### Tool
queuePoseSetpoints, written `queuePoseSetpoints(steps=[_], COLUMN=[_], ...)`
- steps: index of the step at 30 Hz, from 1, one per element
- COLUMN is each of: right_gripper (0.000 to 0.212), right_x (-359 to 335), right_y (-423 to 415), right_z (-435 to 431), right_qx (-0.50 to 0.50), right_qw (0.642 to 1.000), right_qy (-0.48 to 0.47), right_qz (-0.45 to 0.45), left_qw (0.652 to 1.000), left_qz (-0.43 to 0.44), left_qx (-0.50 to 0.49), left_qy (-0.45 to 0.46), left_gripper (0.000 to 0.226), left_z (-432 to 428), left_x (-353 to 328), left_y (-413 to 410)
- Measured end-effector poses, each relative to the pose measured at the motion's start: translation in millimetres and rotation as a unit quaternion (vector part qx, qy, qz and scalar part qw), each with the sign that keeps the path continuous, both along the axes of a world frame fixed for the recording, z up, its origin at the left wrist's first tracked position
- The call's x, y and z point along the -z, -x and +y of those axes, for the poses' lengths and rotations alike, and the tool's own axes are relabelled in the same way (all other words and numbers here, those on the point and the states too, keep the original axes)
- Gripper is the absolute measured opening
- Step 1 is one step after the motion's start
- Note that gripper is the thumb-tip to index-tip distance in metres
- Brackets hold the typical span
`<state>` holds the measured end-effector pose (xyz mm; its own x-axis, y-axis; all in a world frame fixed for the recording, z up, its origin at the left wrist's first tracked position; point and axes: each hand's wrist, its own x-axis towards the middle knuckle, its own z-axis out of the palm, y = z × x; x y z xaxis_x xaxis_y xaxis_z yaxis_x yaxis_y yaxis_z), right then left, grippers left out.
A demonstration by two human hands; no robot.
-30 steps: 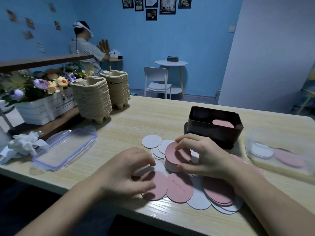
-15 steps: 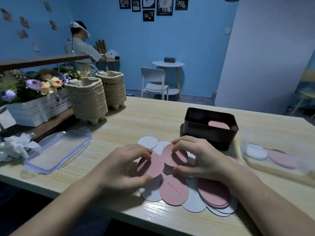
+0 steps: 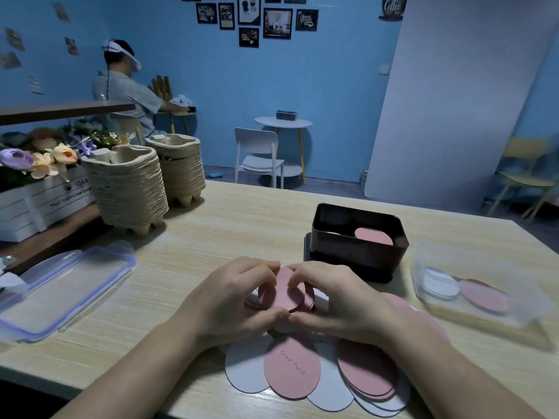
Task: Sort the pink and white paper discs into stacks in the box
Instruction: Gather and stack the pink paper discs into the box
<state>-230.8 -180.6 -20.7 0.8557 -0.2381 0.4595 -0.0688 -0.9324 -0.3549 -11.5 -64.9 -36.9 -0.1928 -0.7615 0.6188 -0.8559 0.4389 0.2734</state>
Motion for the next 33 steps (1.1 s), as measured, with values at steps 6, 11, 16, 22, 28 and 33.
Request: queuePoseSetpoints(steps=[6, 11, 16, 22, 28, 33], right_gripper=[0.037, 0.035, 0.035, 0.039, 0.037, 0.040], right_x=[0.5, 1.6, 0.3, -1.5, 4.0, 6.9], right_y=[-0.8, -2.0, -2.0, -3.1, -3.1, -4.9], right_z=[-0.3, 1.0, 3.4, 3.0, -1.0, -4.7], right_qx=[-0.002, 0.008, 0.001, -0.012, -0.014, -0.020], right_qw=[1.000, 1.000, 0.999, 0.998, 0.997, 0.998], right_qy=[-0.001, -0.005, -0.027, -0.026, -0.031, -0.014], right_qz=[-0.016, -0.018, -0.031, -0.055, -0.069, -0.055], left_qw=[0.999, 0.996, 0.995, 0.993, 0.993, 0.996], left_qz=[0.041, 0.081, 0.093, 0.099, 0.099, 0.068], left_qx=[0.021, 0.032, 0.043, 0.062, 0.063, 0.053], left_qy=[-0.016, -0.006, -0.006, -0.022, -0.025, -0.022], left_gripper=[0.036, 0.033, 0.031, 0.028, 0.033, 0.031], left_z=[3.4, 6.9, 4.5, 0.6, -2.0, -1.4], left_x=[4.0, 4.3, 4.4, 6.6, 4.7, 4.1], left_y=[-3.8, -6.8, -5.9, -6.9, -5.9, -2.7])
